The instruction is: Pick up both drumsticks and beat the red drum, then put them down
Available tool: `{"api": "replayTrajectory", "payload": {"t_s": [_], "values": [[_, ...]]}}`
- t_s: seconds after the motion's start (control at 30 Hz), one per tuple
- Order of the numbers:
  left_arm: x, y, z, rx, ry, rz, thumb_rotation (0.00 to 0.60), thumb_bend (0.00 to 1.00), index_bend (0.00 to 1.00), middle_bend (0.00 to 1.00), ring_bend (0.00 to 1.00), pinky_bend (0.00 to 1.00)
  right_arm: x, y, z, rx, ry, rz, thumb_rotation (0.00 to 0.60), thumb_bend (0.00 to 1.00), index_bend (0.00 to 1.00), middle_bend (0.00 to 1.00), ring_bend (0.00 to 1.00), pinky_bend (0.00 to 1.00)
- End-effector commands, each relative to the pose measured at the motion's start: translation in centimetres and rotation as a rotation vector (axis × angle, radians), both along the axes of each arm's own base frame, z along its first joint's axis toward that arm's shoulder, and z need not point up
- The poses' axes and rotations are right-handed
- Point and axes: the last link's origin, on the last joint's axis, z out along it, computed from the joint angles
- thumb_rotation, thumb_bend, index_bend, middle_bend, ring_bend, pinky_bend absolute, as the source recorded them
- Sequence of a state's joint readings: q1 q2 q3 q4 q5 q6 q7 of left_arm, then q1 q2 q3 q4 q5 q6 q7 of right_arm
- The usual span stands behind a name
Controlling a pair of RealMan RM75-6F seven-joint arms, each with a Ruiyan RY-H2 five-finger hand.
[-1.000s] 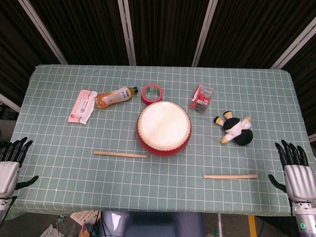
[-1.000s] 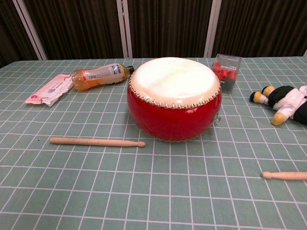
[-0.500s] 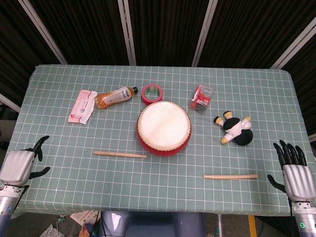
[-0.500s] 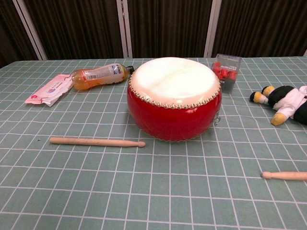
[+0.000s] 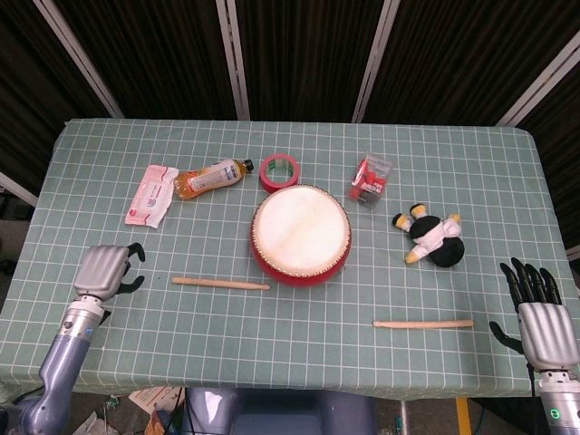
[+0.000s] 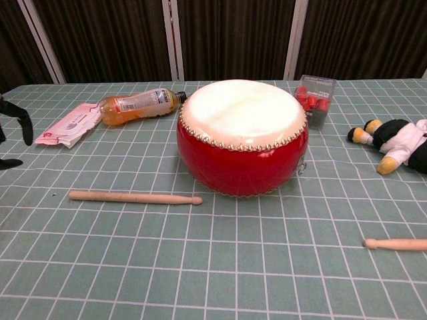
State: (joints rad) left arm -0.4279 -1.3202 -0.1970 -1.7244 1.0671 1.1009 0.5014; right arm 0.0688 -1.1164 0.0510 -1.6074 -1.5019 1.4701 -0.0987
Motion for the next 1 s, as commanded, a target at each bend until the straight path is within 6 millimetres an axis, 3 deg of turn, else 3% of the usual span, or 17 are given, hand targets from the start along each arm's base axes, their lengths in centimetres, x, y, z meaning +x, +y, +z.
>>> {"api": "replayTrajectory", "payload": {"t_s": [0.03, 0.53, 1.0], "values": [[1.4, 1.0, -2.1, -0.04, 0.016, 0.0, 0.6, 0.24, 0.47, 1.0, 1.0, 1.0, 0.0, 0.0, 0.0, 0.001, -0.004, -0.001, 0.6, 0.27, 0.0, 0.0, 0.0, 0.0], [2.6, 1.6, -7.1, -0.138, 0.08, 0.017, 0.6, 0.26, 0.48, 1.0, 1.0, 1.0, 0.0, -0.1, 0.0, 0.004, -0.018, -0.013, 0.6, 0.27, 0.0, 0.0, 0.0, 0.0], [3.5, 2.7, -9.9, -0.156, 0.089, 0.027, 0.6, 0.26, 0.48, 1.0, 1.0, 1.0, 0.0, -0.1, 0.0, 0.009, -0.032, -0.02, 0.6, 0.27, 0.0, 0.0, 0.0, 0.0]]}}
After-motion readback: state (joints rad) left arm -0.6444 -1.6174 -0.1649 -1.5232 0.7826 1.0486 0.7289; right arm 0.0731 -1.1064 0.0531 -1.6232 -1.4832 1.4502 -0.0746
